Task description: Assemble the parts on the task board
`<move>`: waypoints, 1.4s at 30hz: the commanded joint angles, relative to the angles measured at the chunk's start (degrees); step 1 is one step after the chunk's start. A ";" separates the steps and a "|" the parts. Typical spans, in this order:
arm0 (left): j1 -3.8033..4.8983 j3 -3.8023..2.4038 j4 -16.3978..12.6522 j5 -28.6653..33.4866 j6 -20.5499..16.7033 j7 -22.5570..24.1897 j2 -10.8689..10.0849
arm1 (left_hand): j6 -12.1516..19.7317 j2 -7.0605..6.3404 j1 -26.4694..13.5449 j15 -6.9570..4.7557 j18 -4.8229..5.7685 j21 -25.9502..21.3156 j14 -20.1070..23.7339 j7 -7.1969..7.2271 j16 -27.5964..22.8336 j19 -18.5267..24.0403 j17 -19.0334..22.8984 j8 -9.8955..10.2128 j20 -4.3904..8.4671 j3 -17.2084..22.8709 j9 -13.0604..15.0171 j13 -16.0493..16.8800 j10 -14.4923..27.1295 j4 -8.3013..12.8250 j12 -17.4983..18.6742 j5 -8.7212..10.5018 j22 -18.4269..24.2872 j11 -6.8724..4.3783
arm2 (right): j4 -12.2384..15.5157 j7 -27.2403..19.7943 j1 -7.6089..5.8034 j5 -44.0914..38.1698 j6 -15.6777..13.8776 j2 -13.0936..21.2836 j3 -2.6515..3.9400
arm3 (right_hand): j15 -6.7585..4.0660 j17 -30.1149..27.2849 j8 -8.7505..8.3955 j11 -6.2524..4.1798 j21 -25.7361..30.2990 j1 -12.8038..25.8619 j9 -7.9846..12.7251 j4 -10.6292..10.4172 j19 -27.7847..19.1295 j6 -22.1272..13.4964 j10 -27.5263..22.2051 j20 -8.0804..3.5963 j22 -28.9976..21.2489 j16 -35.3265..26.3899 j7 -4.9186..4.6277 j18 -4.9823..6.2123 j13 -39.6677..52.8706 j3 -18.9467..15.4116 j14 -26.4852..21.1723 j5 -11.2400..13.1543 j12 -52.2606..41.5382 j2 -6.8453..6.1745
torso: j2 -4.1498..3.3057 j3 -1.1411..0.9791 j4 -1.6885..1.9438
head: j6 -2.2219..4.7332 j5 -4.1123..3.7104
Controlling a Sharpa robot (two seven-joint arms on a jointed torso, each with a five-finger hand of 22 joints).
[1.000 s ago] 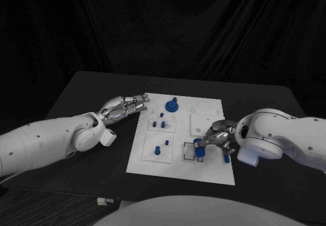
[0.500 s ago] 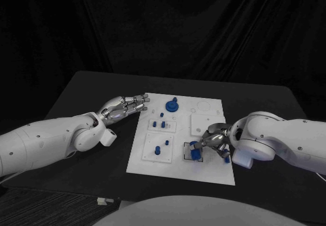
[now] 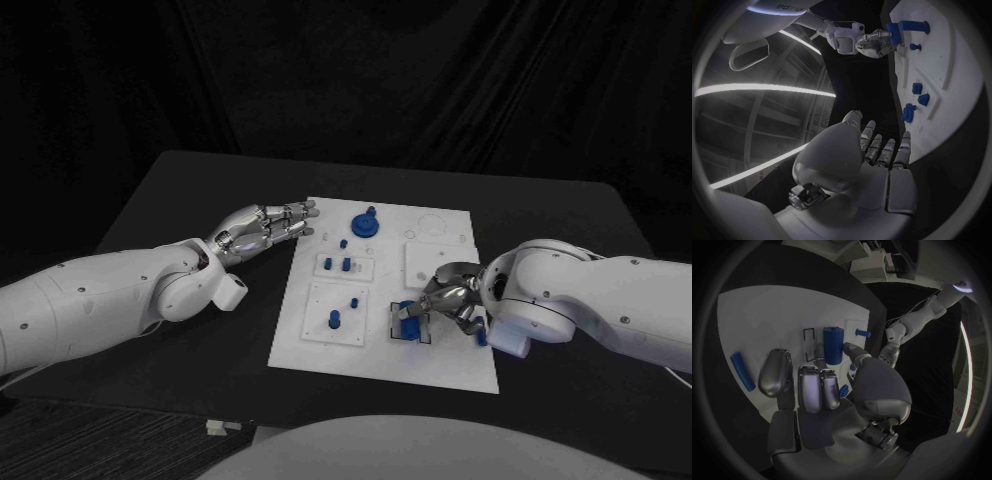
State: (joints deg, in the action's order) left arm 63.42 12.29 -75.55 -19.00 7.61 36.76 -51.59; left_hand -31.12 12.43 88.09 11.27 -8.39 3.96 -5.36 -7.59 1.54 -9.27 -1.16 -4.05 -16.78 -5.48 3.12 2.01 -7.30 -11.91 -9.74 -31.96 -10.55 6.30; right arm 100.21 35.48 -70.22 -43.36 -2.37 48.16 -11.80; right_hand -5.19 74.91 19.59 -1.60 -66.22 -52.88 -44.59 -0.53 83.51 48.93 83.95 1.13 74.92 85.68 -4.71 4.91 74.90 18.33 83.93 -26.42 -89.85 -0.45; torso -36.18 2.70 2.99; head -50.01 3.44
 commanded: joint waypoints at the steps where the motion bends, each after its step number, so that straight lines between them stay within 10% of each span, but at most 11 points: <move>1: -0.06 -0.05 -0.10 0.37 0.84 0.81 0.12 | 0.06 -0.57 0.14 0.11 1.03 0.20 -0.37 -0.07 0.28 -0.33 -0.08 -0.21 -0.11 0.25 0.06 0.07 -0.39 0.05 -0.21 -0.22 -0.05 0.18 | -0.22 0.55 0.34 -1.47 -0.63 0.04 -0.12 | 0.39 0.02 0.40 0.51 0.34 0.48 0.16 0.66 0.04 1.09 6.05 0.31 8.82 -0.01 1.30 -0.23 15.10 1.02 3.58 0.67 -0.15 0.12 | 0.02 -0.01 0.02 | 0.01 -0.02; 23: -0.09 -0.05 -0.01 0.37 1.04 0.59 0.20 | -0.06 -0.59 0.17 0.15 1.08 0.23 -0.40 -0.09 0.29 -0.40 -0.08 -0.22 -0.11 0.35 0.08 0.07 -0.41 0.11 -0.21 -0.25 -0.06 0.21 | -0.32 1.07 0.43 -4.18 1.78 -0.06 -0.12 | 0.36 -0.12 0.87 0.47 0.99 4.23 1.47 -5.29 -0.03 0.91 6.05 0.31 8.66 0.01 1.39 -0.11 15.10 -6.14 3.57 16.35 -0.15 -0.22 | 0.02 -0.03 0.02 | 0.01 -0.01; 34: -0.11 -0.05 0.03 0.37 1.19 0.44 0.24 | -0.09 -0.64 0.21 0.18 1.14 0.24 -0.43 -0.12 0.30 -0.44 -0.09 -0.23 -0.11 0.44 0.08 0.06 -0.43 0.19 -0.20 -0.33 -0.04 0.24 | -0.27 1.01 0.44 -4.38 2.49 -0.07 -0.12 | 0.38 -0.27 1.12 0.51 1.27 2.49 1.85 -4.48 -0.04 0.45 6.05 0.32 8.60 0.00 1.33 -0.07 15.10 -8.67 3.55 21.15 -0.15 -1.63 | 0.02 -0.02 0.01 | 0.01 0.07; 42: -0.12 -0.05 -0.04 0.37 1.17 0.48 0.10 | -0.25 -0.69 0.27 0.21 1.20 0.24 -0.43 -0.16 0.31 -0.45 -0.08 -0.27 -0.11 0.56 0.10 0.07 -0.46 0.29 -0.21 -0.47 0.00 0.27 | 0.98 -0.39 0.33 -4.41 -0.74 1.64 -0.11 | 0.39 -0.39 1.74 0.51 1.68 5.04 2.01 -8.23 -0.07 0.01 6.05 0.33 8.52 -0.01 1.33 -0.01 15.10 -13.77 3.53 23.31 -0.15 -1.95 | 0.03 -0.01 0.01 | 0.01 0.52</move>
State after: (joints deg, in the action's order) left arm 63.38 12.29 -75.45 -19.01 8.13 36.61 -51.52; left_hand -31.12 12.20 88.32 11.47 -7.46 3.96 -5.56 -7.59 1.54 -9.26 -1.16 -4.05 -16.79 -5.26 3.17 2.00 -7.48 -11.69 -9.71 -32.23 -10.54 6.47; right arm 100.76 35.52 -69.95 -47.34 -1.21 49.45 -11.91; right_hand -5.20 74.51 21.17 -1.45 -64.89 -48.24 -42.61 -8.74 83.52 49.42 84.11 1.13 74.95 85.68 -3.41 4.92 74.90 4.85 83.93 -3.36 -89.86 -2.36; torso -36.15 2.69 3.00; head -50.01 3.81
